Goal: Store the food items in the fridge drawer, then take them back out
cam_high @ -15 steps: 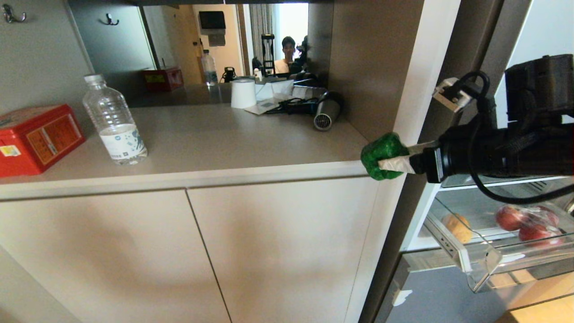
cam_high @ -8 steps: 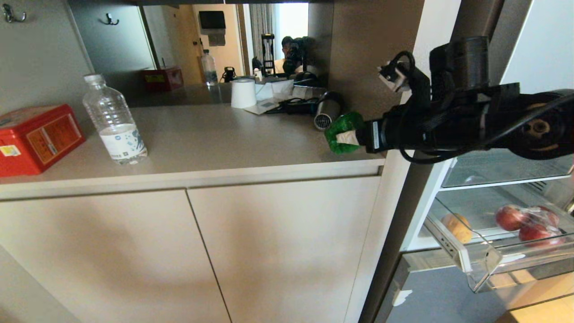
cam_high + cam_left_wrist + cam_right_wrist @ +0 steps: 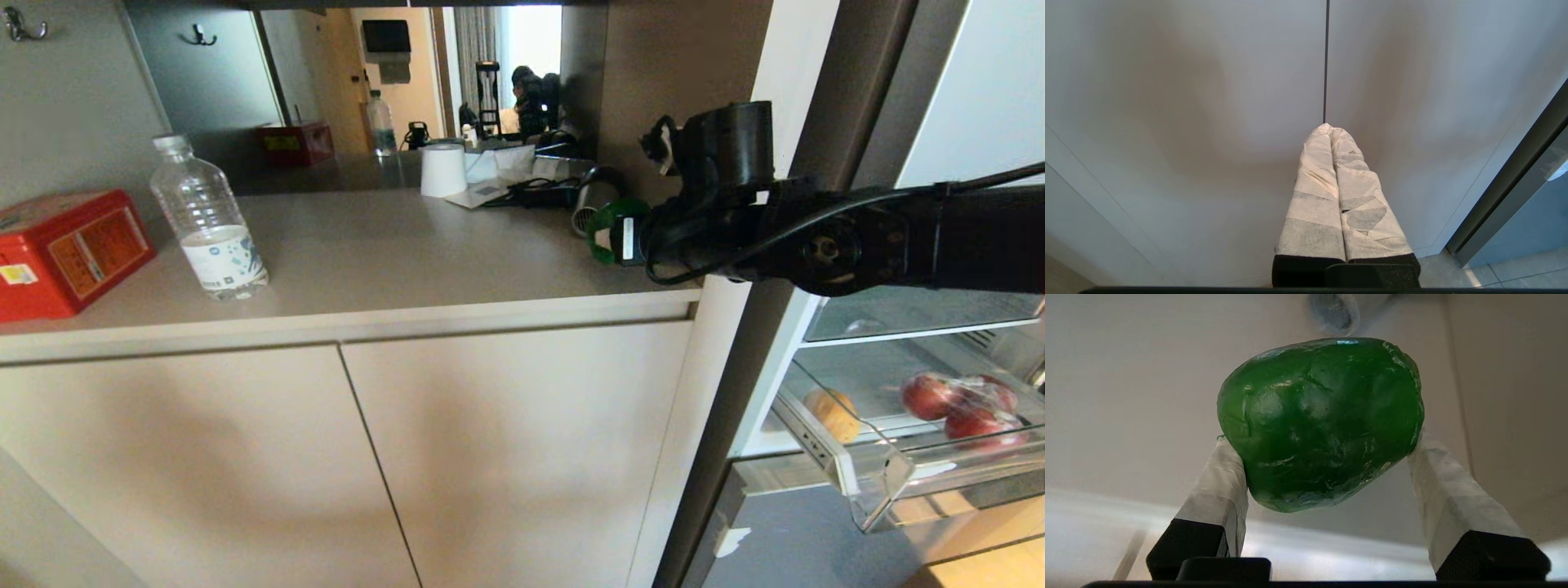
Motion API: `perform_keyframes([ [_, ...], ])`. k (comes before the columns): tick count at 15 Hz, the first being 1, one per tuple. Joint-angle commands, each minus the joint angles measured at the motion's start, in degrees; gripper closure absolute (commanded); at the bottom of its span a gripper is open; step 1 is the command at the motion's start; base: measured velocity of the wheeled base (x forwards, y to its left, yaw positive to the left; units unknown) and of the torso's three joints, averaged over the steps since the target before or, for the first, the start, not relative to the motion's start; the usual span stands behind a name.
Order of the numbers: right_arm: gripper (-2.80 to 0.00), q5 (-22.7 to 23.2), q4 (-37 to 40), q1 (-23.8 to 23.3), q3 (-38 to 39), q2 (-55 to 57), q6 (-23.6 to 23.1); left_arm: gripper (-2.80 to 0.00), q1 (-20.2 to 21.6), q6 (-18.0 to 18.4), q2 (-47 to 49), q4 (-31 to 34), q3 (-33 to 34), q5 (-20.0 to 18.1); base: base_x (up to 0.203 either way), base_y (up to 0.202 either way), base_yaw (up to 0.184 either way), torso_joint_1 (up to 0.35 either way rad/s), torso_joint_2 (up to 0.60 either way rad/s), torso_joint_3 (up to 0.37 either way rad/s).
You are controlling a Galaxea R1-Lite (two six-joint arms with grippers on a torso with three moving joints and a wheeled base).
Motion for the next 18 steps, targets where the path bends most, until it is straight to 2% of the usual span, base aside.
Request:
perform_keyframes([
  [1,0.0,-1.82,-3.43,0.05,-0.11,3.42,0.03,0.0,0.0,0.01,0.0,0.0,0.0,0.01,0.0,0.0,0.0,0.0,0.0,0.0],
  [3,0.0,-2.62,-6.15,0.13,-0.15,4.87,-0.02,0.0,0.0,0.01,0.08,0.0,0.0,0.01,0.0,0.0,0.0,0.0,0.0,0.0],
  [14,0.0,-4.04,-6.47,0.84,0.55,5.4,0.04,0.0,0.0,0.01,0.08,0.0,0.0,0.01,0.0,0.0,0.0,0.0,0.0,0.0],
  [15,-2.8,-4.12,-6.47,0.84,0.64,5.4,0.06,0.0,0.0,0.01,0.0,0.04,0.0,0.01,0.0,0.0,0.0,0.0,0.0,0.0],
  [18,-2.8,-4.12,-6.47,1.04,0.64,5.32,0.06,0.0,0.0,0.01,0.01,0.0,0.0,0.01,0.0,0.0,0.0,0.0,0.0,0.0],
])
